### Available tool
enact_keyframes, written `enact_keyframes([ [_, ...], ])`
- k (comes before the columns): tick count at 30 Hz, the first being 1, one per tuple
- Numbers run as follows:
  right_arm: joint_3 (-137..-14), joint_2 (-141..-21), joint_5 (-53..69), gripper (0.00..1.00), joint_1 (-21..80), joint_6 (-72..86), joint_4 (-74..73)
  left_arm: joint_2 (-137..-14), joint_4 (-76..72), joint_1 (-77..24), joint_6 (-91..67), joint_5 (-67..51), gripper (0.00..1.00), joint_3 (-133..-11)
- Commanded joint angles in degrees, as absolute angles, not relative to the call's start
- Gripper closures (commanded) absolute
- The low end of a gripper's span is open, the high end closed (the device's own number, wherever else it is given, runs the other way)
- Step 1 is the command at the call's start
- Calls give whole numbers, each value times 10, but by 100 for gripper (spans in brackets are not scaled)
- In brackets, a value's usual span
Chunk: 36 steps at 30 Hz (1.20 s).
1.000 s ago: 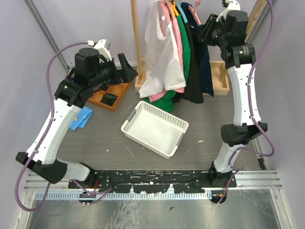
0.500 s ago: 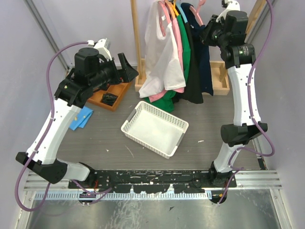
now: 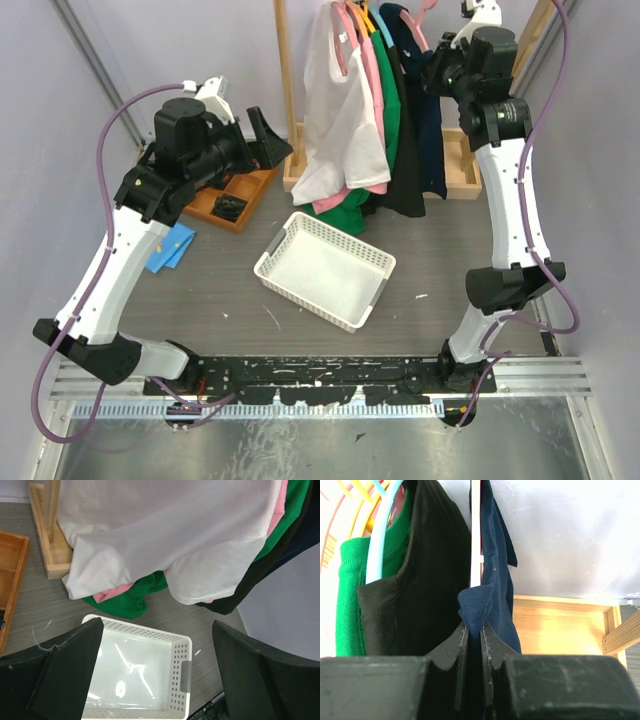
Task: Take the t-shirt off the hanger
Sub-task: Pick up the hanger from the clothesline.
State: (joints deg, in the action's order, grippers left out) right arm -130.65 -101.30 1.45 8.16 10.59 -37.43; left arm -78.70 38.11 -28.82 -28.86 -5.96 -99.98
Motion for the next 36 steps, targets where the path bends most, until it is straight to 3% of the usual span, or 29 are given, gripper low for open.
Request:
enact_keyframes([
  [1,-1308,-959,-16,99,84,84,-241,-791,353,-290,-294,-82,2,-1011],
  [13,-1222,-880,-53,99,88,52,-181,-806,340,-291,-301,-91,2,-1036],
  [26,-1051,-699,-78,99,90,64,-246,-894,345,-315,-302,-137,2,-1186],
  [36,-1060,-618,-109,99,90,57,-314,-911,340,-349,-299,-138,2,-1210],
])
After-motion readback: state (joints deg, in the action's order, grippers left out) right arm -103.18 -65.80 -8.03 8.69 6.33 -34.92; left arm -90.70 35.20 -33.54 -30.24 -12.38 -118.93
